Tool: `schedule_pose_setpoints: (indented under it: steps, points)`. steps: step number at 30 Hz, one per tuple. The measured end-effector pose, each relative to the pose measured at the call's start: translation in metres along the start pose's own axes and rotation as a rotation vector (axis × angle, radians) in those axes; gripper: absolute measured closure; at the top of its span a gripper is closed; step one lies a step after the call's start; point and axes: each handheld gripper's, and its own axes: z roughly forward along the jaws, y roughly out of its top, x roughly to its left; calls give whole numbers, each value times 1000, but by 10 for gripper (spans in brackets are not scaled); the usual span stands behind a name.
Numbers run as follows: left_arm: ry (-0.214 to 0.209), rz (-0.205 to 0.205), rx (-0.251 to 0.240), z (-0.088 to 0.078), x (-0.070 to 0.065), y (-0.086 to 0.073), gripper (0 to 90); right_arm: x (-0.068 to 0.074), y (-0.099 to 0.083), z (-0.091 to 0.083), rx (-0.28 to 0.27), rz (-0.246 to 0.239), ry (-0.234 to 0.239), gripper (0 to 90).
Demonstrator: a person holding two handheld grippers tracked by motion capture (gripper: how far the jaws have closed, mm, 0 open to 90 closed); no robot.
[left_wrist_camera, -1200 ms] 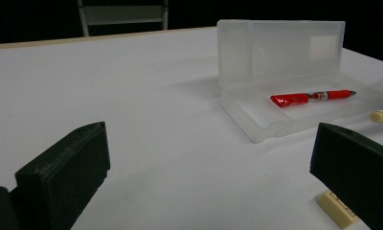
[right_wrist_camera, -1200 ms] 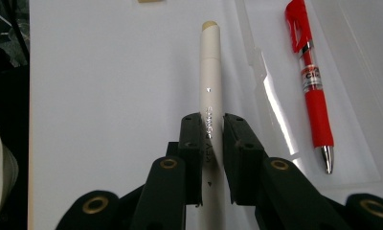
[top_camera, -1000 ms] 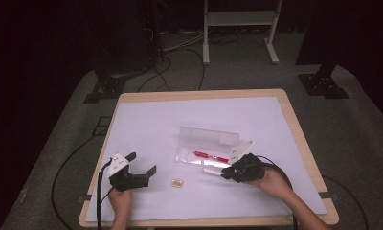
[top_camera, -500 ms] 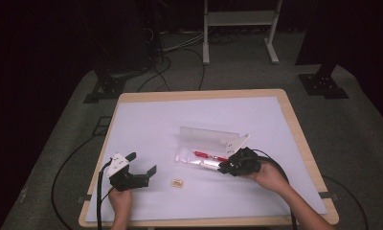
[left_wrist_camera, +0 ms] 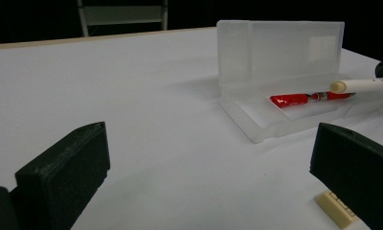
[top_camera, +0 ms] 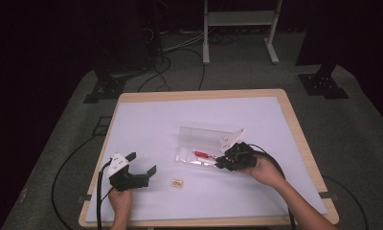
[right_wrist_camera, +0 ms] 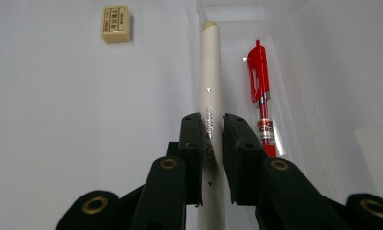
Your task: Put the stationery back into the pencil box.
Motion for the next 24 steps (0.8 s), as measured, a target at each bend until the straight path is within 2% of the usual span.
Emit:
schedule_pose_setpoints:
  steps: [13, 24]
  points:
    - [-3, -3, -7, 0, 0, 0, 0, -7, 9, 6, 12, -4, -6, 775]
    - [-5, -6, -8, 0, 0, 0, 0, -13, 10, 19, 37, -1, -2, 774]
